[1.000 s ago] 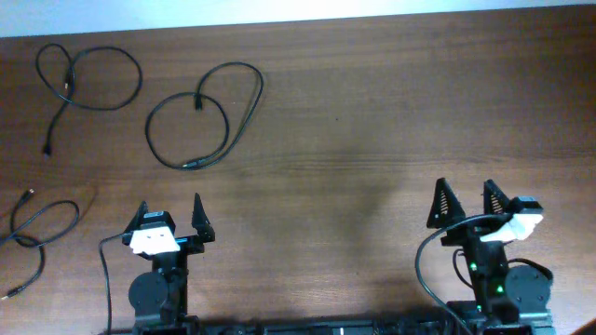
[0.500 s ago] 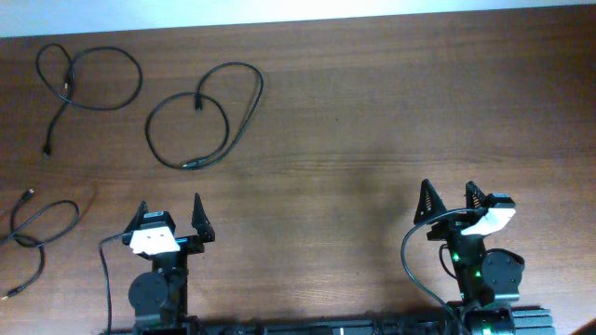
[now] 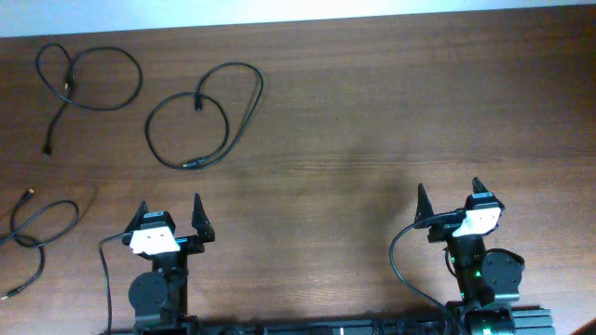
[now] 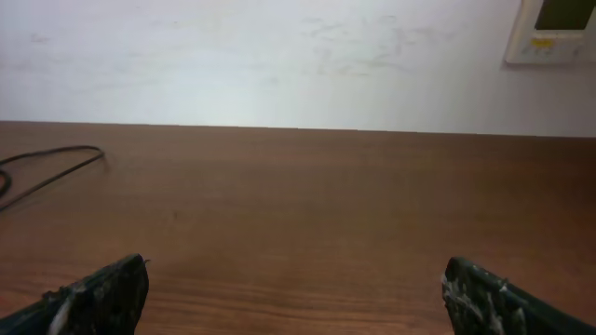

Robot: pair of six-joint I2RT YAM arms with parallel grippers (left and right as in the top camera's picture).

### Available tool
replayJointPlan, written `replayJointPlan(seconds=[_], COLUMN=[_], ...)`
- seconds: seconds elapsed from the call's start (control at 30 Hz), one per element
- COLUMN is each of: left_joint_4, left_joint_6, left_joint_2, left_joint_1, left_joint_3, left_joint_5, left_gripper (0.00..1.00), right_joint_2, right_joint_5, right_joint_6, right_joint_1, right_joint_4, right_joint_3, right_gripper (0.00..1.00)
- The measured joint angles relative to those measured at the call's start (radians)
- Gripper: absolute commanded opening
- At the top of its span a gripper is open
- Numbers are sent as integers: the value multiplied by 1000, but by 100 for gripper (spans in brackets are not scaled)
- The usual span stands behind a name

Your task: Untangle cables

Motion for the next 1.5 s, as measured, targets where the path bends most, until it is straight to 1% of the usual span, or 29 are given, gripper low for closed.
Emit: replayJointPlan(seconds=[0.67,1.5], left_joint_4=[0,0], left_joint_6=[0,0], left_joint_2=[0,0], left_joint_1=[0,0], left_joint_3=[0,0], left_joint_5=[0,0], left_gripper=[99,99], right_joint_2=[0,0], right_joint_5=[24,27], right_joint_6=[-36,-41], right_joint_1=[0,0], right_joint_4=[-3,-3], right_joint_3=[0,0], right_gripper=[99,99])
